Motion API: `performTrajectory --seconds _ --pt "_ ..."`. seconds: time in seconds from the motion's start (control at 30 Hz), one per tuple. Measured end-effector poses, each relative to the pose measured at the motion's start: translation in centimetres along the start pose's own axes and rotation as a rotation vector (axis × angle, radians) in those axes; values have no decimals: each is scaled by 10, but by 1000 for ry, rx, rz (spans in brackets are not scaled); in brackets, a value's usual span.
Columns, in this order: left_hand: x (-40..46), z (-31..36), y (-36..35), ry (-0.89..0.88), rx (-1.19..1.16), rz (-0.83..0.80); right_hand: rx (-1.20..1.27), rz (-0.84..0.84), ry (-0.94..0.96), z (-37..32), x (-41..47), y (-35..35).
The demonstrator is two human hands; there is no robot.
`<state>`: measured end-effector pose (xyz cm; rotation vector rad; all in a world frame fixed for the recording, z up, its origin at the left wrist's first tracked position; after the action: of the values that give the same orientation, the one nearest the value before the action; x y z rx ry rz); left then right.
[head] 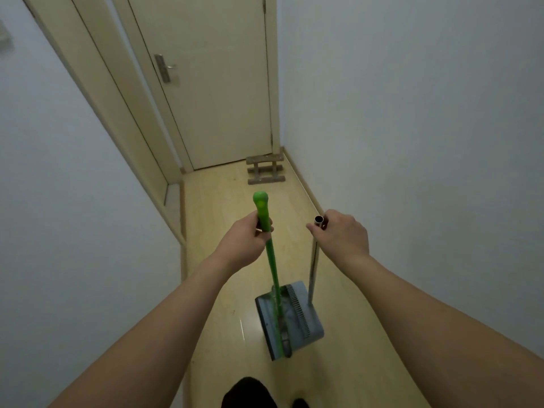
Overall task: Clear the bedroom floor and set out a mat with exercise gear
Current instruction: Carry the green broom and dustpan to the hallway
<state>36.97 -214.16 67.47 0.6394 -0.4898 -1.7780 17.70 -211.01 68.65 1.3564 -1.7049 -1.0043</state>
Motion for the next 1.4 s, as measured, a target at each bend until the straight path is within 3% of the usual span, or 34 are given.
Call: performTrajectory --seconds 0.3,0.63,1.2,1.4 --pt "234 -33 60 -23 -20 -38 -53 23 -53 -33 233 -52" --pt "459 -12 140 -73 33 -84 -49 76 -175 -61 444 -57" --pt "837 -6 149 -5 174 -191 73 30 -275 -7 812 -128" --pt "951 -13 138 39 201 -249 67 -23 -321 9 906 -160"
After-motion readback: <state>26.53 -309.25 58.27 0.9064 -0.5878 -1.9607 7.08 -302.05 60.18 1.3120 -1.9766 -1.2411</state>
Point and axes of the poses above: each hand's wrist, its own x-axis towards the middle knuckle, its own y-axis out of the back of the hand, z = x × y, the point moved 10 cm from there along x, towards the middle knuckle, and after that the axes turned 5 degrees about y, right-handed, at the moved point
